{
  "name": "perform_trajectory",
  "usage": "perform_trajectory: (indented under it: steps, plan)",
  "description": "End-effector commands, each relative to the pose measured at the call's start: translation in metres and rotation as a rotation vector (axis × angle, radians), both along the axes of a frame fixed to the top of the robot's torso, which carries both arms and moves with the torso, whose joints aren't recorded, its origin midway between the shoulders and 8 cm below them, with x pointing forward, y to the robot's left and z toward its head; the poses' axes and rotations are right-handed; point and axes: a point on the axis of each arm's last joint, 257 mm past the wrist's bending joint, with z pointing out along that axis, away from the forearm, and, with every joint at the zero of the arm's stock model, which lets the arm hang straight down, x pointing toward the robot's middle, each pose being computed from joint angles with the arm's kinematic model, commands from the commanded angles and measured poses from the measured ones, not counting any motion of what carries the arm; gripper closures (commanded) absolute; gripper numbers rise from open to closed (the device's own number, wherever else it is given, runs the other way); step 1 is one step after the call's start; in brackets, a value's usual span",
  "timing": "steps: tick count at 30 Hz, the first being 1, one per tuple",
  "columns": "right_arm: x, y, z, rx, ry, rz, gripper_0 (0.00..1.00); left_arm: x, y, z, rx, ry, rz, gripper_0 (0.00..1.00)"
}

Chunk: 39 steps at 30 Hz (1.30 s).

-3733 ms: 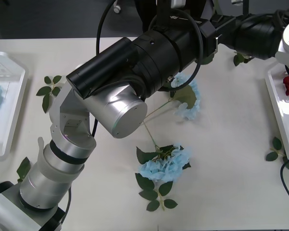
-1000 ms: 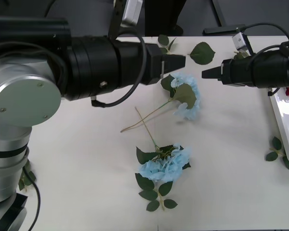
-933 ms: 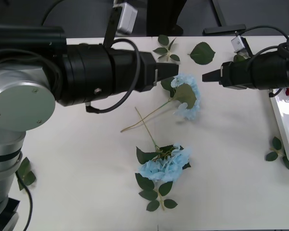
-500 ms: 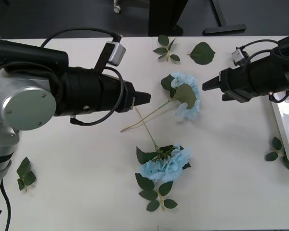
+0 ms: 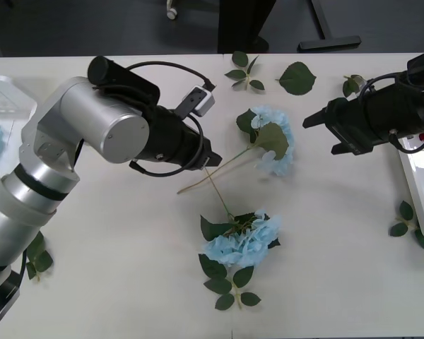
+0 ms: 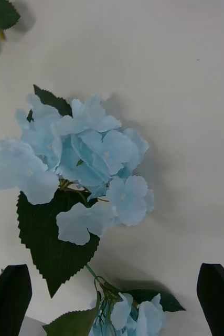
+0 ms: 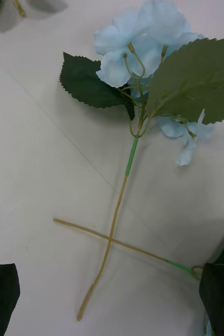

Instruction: Place the red flowers into the right box and the blue flowers into the left box. If a person shows an open palm, hand one flower to the person first, then continue sorting.

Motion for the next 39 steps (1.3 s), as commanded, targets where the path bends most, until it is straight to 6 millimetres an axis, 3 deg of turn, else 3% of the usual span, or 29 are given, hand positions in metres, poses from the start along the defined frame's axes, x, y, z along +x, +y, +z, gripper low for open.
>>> perform_trajectory:
  steps: [1, 17, 27, 31, 39]
  plan:
    - [0.009, -0.007, 0.022, -0.016, -0.037, -0.022, 0.08, 0.019, -0.043, 0.019, 0.038, -0.069, -0.070, 0.00]
    - [0.010, -0.024, 0.027, -0.036, -0.051, -0.027, 0.08, 0.035, -0.113, -0.029, 0.092, -0.105, -0.138, 0.00]
    - [0.014, -0.083, 0.043, -0.236, -0.200, 0.130, 0.08, 0.047, -0.126, -0.053, 0.110, -0.153, -0.144, 0.00]
    - [0.012, -0.109, 0.052, -0.330, -0.275, 0.267, 0.08, 0.044, -0.127, -0.057, 0.117, -0.149, -0.151, 0.00]
    - [0.014, -0.138, 0.050, -0.564, -0.458, 0.619, 0.09, 0.045, -0.122, -0.065, 0.123, -0.130, -0.139, 0.00]
